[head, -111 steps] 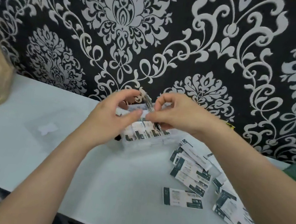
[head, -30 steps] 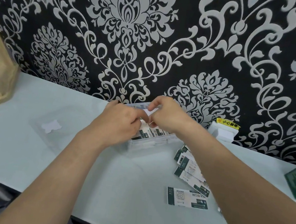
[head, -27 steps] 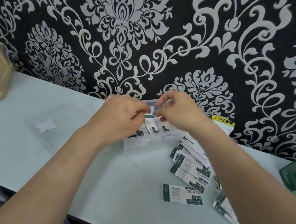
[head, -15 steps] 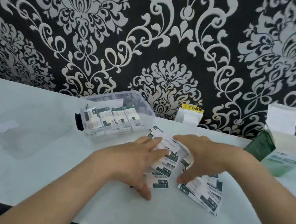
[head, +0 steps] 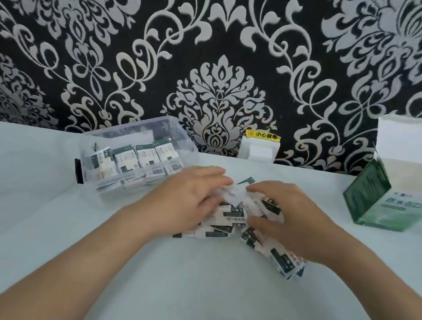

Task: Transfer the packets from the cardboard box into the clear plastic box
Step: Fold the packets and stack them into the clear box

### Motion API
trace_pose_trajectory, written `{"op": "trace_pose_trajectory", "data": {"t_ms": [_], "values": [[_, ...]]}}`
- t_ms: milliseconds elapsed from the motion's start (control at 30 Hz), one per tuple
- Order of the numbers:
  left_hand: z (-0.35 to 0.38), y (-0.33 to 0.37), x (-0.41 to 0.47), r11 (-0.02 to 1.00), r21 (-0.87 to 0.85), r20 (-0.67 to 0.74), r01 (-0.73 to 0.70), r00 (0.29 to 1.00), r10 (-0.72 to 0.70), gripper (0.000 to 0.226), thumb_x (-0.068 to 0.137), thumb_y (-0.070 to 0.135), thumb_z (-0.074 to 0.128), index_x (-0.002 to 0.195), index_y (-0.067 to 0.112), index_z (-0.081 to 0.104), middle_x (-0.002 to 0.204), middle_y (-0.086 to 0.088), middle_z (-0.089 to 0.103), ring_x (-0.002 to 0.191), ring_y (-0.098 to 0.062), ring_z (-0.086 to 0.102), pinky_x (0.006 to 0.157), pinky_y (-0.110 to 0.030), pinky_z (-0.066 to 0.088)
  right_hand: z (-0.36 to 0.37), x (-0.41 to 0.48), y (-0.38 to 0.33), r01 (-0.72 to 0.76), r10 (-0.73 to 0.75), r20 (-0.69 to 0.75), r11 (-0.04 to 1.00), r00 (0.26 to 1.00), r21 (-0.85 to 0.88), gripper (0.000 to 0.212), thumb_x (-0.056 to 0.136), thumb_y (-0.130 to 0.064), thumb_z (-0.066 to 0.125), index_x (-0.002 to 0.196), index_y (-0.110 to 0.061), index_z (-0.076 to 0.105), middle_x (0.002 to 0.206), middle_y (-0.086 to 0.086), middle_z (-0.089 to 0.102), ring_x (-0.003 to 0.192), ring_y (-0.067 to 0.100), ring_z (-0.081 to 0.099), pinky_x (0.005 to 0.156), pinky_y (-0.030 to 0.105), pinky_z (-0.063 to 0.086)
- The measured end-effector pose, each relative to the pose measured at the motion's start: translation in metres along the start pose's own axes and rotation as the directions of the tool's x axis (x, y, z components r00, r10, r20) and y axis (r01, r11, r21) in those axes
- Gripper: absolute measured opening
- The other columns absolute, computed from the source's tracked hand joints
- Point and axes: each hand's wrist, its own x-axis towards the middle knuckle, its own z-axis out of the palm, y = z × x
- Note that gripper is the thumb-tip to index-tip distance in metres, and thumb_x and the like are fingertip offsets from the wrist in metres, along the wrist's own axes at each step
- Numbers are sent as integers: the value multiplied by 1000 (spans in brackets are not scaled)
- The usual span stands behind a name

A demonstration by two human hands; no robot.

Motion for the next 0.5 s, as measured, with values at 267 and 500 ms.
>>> {"op": "trace_pose_trajectory", "data": {"t_ms": [267, 500], "values": [[1, 5, 20, 964, 262, 229, 42, 968, -105, 41, 96, 19, 45, 137, 19, 43, 134, -2, 52, 125, -25, 47, 103, -42, 41, 15, 10, 6, -168, 172, -121, 985, 978, 41, 53, 87, -28, 70, 136, -29, 50, 130, -8, 57, 123, 13, 45, 97, 23, 36], [4, 12, 23, 891, 451, 127, -48, 992, -11, 21, 96, 34, 45, 101, 17, 56, 94, -2, 61, 93, -25, 57, 71, -36, 48, 15, 18, 7, -260, 269, -86, 960, 959, 100, 63, 81, -26, 76, 136, -31, 46, 114, -7, 55, 116, 18, 45, 96, 32, 42]]}}
